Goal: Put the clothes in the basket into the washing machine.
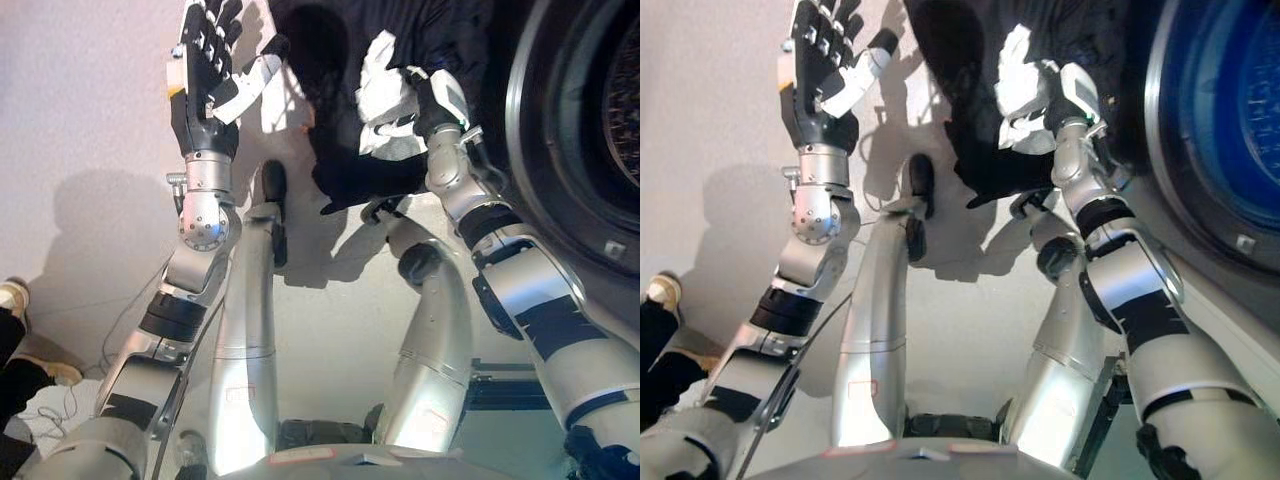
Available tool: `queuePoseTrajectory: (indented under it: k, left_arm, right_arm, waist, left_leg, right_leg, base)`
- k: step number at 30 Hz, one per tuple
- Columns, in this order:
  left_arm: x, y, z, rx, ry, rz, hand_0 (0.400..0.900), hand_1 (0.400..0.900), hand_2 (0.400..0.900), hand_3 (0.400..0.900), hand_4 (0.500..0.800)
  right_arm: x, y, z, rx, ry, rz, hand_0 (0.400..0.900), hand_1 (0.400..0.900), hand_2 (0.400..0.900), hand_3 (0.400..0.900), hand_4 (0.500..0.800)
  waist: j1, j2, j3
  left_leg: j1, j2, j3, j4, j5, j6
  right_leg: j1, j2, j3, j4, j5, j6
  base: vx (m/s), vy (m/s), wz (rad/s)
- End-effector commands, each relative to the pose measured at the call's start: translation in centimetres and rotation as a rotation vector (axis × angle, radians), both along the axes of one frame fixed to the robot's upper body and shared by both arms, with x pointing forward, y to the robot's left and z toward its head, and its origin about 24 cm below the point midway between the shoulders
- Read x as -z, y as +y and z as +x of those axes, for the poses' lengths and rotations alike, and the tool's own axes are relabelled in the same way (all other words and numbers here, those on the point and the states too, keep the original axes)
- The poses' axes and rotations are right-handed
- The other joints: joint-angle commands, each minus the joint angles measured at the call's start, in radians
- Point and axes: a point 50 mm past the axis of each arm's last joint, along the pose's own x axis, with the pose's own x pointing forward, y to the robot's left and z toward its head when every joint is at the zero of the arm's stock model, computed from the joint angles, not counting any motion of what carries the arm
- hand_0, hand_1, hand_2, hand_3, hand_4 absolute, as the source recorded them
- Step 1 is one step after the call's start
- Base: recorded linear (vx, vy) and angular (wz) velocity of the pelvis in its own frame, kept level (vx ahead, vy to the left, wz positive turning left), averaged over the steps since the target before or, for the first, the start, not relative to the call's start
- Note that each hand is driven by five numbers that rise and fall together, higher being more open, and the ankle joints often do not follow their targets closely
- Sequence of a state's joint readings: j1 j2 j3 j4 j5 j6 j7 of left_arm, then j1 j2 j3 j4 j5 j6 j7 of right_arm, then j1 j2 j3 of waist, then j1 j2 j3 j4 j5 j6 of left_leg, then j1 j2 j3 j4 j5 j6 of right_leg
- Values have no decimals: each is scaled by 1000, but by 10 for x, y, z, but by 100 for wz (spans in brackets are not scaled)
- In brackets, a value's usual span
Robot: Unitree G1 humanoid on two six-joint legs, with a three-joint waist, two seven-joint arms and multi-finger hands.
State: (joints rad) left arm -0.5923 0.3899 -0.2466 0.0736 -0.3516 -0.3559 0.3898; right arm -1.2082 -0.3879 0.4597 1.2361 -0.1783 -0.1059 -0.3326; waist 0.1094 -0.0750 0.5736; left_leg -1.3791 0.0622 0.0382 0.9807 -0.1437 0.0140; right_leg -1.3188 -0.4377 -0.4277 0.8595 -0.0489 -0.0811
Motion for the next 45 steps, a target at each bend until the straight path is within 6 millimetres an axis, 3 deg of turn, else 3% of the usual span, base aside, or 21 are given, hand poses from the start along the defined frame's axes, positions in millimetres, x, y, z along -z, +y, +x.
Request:
queuePoseTrajectory:
  k: [1, 3, 10, 11, 12, 17, 21, 27, 29, 34, 39, 45]
  left_arm:
    - [-37, -19, -41, 123, -289, -84, 900, 900, 900, 900, 800]
    - [-34, -17, -40, 121, -271, -114, 900, 900, 900, 900, 800]
    - [-14, -7, -39, 94, -170, -162, 900, 900, 900, 900, 800]
    - [-11, -6, -39, 92, -161, -162, 900, 900, 900, 900, 800]
    - [-9, -4, -39, 85, -149, -158, 900, 900, 900, 900, 800]
    - [4, 1, -37, 51, -95, -150, 900, 900, 900, 900, 800]
    - [16, 7, -36, 15, -47, -152, 900, 900, 900, 900, 800]
    - [26, 26, -36, -95, -12, -150, 900, 900, 900, 900, 800]
    - [32, 34, -35, -131, 12, -154, 900, 900, 900, 900, 800]
    - [43, 46, -36, -177, 59, -147, 900, 900, 900, 900, 800]
    - [50, 51, -38, -195, 86, -147, 900, 900, 900, 900, 800]
    - [51, 55, -37, -235, 92, -190, 900, 900, 900, 900, 800]
  right_arm:
    - [15, -11, -3, 36, 31, -58, 900, 900, 900, 900, 800]
    - [41, -4, -5, 36, 141, -120, 900, 900, 900, 900, 800]
    - [89, 12, -15, 19, 313, -162, 900, 900, 900, 900, 800]
    - [93, 12, -17, 21, 324, -145, 512, 512, 512, 512, 567]
    - [97, 12, -19, 21, 330, -129, 400, 400, 400, 400, 500]
    - [112, 7, -26, 28, 338, -77, 400, 400, 400, 400, 500]
    - [104, 5, -26, 20, 250, 29, 400, 400, 400, 400, 500]
    - [39, 6, -29, -110, -95, 179, 400, 400, 400, 400, 500]
    - [14, 2, -42, -174, -232, 222, 400, 400, 400, 400, 500]
    - [-19, -21, -79, -234, -467, 350, 400, 400, 400, 400, 500]
    - [-34, -46, -104, -228, -650, 599, 400, 400, 400, 400, 500]
    - [-33, -82, -104, 60, -889, 974, 400, 400, 400, 400, 500]
  waist:
    - [18, 96, -61]
    - [30, 110, -62]
    - [36, 151, -65]
    - [33, 154, -69]
    - [31, 157, -73]
    - [16, 141, -110]
    - [-13, 106, -152]
    - [-85, 53, -184]
    - [-116, 33, -190]
    - [-159, 15, -201]
    - [-182, 12, -219]
    - [-190, 35, -236]
  left_leg:
    - [-20, -75, 13, -67, -38, 45]
    - [-65, -76, 17, -30, -42, 59]
    - [-83, -79, 7, 30, -51, 81]
    - [-81, -79, 5, 32, -52, 82]
    - [-79, -79, 3, 35, -53, 83]
    - [-73, -73, 9, 33, -53, 81]
    - [-68, -63, 24, 33, -60, 78]
    - [16, -34, 30, -58, -54, 59]
    - [57, -27, 35, -96, -53, 53]
    - [124, -22, 48, -155, -55, 51]
    - [149, -19, 58, -177, -60, 57]
    - [175, -16, 78, -206, -69, 66]
  right_leg:
    - [-177, -26, 13, 125, -94, 163]
    - [-231, -43, 29, 174, -101, 151]
    - [-251, -53, 29, 215, -105, 134]
    - [-251, -53, 30, 219, -106, 132]
    - [-251, -53, 33, 220, -105, 130]
    - [-251, -48, 46, 206, -92, 129]
    - [-247, -39, 49, 181, -73, 131]
    - [-113, 14, -12, 40, -50, 152]
    - [-57, 32, -35, -6, -46, 159]
    - [19, 61, -63, -70, -48, 172]
    - [31, 76, -56, -84, -56, 174]
    - [27, 81, -32, -89, -60, 180]
  base:
    - [-13, 22, 13]
    - [-13, 21, 5]
    - [5, 22, 0]
    - [16, 31, 3]
    - [0, 0, 0]
    - [17, 12, -3]
    - [13, 14, -12]
    - [-9, 2, -21]
    - [-11, -22, -17]
    - [-3, 5, -12]
    - [16, 3, -7]
    - [28, 24, -9]
